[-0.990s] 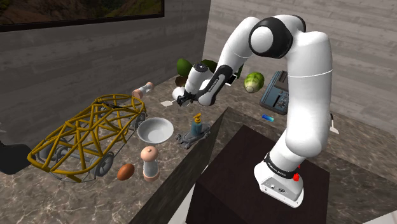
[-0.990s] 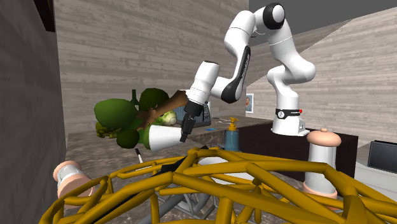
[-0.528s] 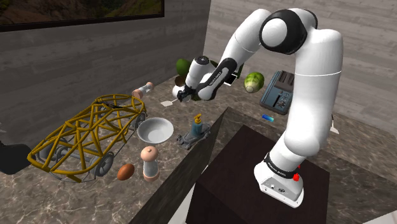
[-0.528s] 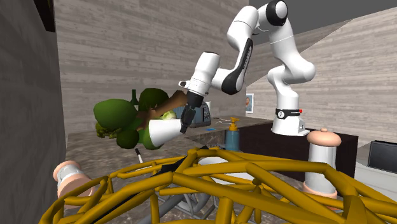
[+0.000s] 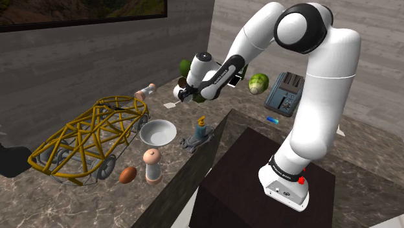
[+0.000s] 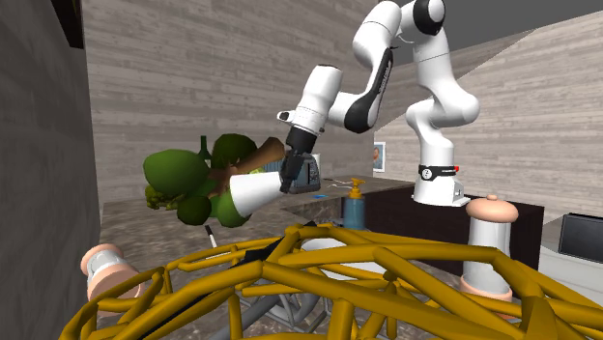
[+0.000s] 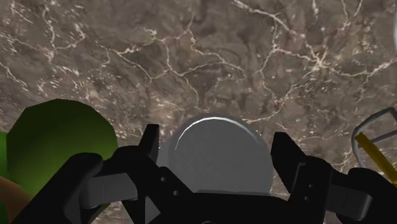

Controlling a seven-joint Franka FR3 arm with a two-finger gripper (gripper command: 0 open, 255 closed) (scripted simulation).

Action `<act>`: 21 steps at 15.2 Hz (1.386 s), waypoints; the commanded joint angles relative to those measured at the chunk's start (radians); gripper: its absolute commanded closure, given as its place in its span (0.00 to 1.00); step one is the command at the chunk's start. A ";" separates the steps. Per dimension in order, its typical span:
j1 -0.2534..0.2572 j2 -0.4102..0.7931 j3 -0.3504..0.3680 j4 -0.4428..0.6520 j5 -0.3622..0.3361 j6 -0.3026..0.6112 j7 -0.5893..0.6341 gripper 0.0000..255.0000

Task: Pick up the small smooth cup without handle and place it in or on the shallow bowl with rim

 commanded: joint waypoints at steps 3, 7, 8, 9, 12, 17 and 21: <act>0.125 -0.026 -0.043 -0.040 -0.079 -0.009 0.160 1.00; 0.239 -0.043 -0.065 -0.060 -0.147 -0.034 0.313 1.00; 0.264 -0.045 -0.066 -0.063 -0.161 -0.043 0.350 1.00; 0.290 -0.047 -0.067 -0.064 -0.174 -0.052 0.385 1.00; 0.360 -0.049 -0.062 -0.063 -0.204 -0.082 0.482 1.00; 0.465 -0.038 -0.036 -0.039 -0.226 -0.143 0.620 1.00; 0.532 -0.019 -0.008 -0.007 -0.226 -0.191 0.701 1.00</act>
